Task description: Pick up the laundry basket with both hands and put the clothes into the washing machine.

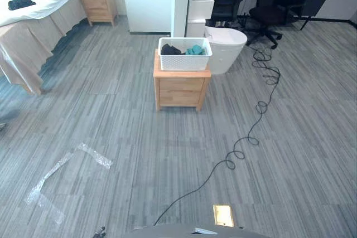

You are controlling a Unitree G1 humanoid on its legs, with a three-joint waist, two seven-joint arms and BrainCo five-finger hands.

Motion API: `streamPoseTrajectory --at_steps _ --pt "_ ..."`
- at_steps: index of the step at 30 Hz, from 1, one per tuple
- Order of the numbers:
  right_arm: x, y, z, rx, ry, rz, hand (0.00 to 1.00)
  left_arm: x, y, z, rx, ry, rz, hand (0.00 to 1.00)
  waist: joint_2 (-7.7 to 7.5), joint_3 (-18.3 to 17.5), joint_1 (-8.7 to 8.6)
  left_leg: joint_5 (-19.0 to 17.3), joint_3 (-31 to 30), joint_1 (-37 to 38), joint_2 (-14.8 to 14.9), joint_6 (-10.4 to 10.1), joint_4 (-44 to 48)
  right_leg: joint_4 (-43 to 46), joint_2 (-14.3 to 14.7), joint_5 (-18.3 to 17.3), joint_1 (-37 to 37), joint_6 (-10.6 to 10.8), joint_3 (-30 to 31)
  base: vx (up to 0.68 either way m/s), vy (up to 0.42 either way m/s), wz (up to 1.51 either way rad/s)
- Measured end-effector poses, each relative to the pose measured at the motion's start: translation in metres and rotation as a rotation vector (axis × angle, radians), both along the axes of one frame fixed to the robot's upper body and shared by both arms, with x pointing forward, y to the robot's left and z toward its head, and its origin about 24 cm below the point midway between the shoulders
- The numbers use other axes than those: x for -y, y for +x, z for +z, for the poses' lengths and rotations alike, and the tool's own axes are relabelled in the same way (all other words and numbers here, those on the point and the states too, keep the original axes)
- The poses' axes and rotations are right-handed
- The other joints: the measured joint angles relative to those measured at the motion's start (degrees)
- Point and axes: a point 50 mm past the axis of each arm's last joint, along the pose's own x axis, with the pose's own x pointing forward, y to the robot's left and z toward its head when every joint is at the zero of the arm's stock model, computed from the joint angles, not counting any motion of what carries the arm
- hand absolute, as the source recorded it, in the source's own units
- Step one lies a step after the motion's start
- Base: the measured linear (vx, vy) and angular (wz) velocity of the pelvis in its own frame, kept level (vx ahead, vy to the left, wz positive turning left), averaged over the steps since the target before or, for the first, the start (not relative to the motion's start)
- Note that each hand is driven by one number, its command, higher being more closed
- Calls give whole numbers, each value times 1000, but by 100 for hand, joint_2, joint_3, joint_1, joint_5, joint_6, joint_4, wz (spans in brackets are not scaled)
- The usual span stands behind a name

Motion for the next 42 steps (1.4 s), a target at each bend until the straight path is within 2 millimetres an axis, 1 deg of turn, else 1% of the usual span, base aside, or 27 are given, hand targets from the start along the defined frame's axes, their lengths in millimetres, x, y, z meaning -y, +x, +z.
streamPoseTrajectory --at_steps 13,16,18,26,32,33,35,36,37,38,39,40,41,42 --pt "0 1 0 3 1 2 0 0 0 0 4 9 -14 0 -59 41 5 79 -20 9 0 18 -54 -19 -4 -15 4 27 -75 -56 -26 2" --pt "0 1 0 3 1 2 0 0 0 0 4 11 -13 0 -61 43 4 78 -46 23 0 18 -55 -59 -4 -2 61 26 -112 -9 -23 5" --pt "0 1 0 3 1 3 0 0 0 0 4 11 -12 0 -63 46 4 76 -49 20 1 14 -56 -82 0 39 76 -13 -117 0 0 0" --pt "0 2 0 3 1 3 0 0 0 0 5 12 -12 0 -66 49 4 75 -57 8 -1 11 -58 -94 0 41 75 -12 -128 -15 -10 1" --pt "0 3 0 7 2 2 0 -1 4 1 11 13 -17 0 -75 54 -25 126 -239 -175 -15 7 -59 -180 -12 49 16 21 -311 -33 -32 15" --pt "-1 6 1 12 2 4 0 -1 5 1 17 12 -11 0 -79 58 8 140 -254 -210 -8 -6 -57 -175 -6 58 -13 7 -328 11 -26 9" --pt "-1 7 0 12 3 11 0 -1 6 1 20 13 -7 0 -87 93 -10 137 -313 -265 10 -31 -12 -91 1 14 -25 -33 -395 12 -41 17" --pt "-2 10 1 20 6 14 0 -3 9 1 28 16 -4 0 -100 137 -29 52 -367 -335 20 -104 193 38 -10 -75 -51 -37 -448 14 -43 22" --pt "-3 11 1 22 8 15 0 -3 11 2 36 17 2 0 -95 174 -27 -51 -369 -404 35 -126 397 122 -14 -134 -58 -51 -452 -21 -49 13" --pt "-5 15 1 33 14 17 0 -7 18 4 69 21 37 0 -157 305 24 -433 -314 -718 137 -356 1252 393 2 -373 -141 -136 -438 -30 -37 7" --pt "-8 16 1 39 20 16 0 -9 20 5 81 25 53 0 -198 343 25 -505 -249 -930 148 -462 1694 472 -13 -437 -163 -165 -434 -61 -37 11" --pt "-10 18 1 44 25 16 0 -11 23 6 98 30 77 0 -245 372 27 -519 -133 -1194 173 -467 2225 556 -39 -490 -192 -188 -440 -71 -72 10" --pt "-11 24 2 62 25 24 0 -13 28 8 135 27 138 0 -241 410 49 -515 236 -1788 371 -405 3402 766 -31 -602 -279 -242 -438 -56 -73 -1" --pt "-8 25 3 67 19 25 0 -11 29 8 153 20 178 0 -152 484 82 -401 429 -2092 568 -228 4111 896 19 -687 -270 -268 -418 -40 -70 -15"
